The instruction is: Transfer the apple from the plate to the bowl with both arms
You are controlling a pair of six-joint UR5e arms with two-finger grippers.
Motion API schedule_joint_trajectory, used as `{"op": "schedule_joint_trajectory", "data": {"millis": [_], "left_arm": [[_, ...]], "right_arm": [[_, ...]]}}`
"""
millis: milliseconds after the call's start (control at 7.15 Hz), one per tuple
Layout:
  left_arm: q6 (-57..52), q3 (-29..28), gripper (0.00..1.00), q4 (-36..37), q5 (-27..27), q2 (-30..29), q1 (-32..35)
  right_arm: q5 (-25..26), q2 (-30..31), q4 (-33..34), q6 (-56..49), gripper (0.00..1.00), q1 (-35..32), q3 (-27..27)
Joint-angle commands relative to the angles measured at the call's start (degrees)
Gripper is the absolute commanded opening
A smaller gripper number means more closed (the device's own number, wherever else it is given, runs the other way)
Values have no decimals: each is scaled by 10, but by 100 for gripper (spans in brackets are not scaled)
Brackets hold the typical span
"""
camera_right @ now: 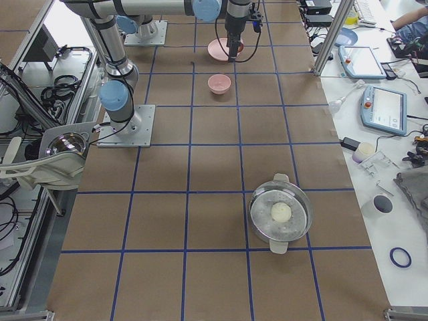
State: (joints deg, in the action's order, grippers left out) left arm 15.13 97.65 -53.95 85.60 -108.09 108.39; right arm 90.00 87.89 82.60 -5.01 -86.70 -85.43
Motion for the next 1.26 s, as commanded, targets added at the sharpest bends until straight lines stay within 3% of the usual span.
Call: {"op": "schedule_joint_trajectory", "data": {"millis": [0,280,839,1119], "left_arm": [[102,-6,0,4,-1,-7,82],[154,-8,0,64,-34,-35,102],[196,-11,0,68,-29,-57,134],[202,-11,6,87,-31,-72,135]], "right_arm": [[1,0,5,0,100,0,0],[1,0,5,0,100,1,0],[1,0,10,1,100,1,0],[2,-2,12,1,100,2,0]]}}
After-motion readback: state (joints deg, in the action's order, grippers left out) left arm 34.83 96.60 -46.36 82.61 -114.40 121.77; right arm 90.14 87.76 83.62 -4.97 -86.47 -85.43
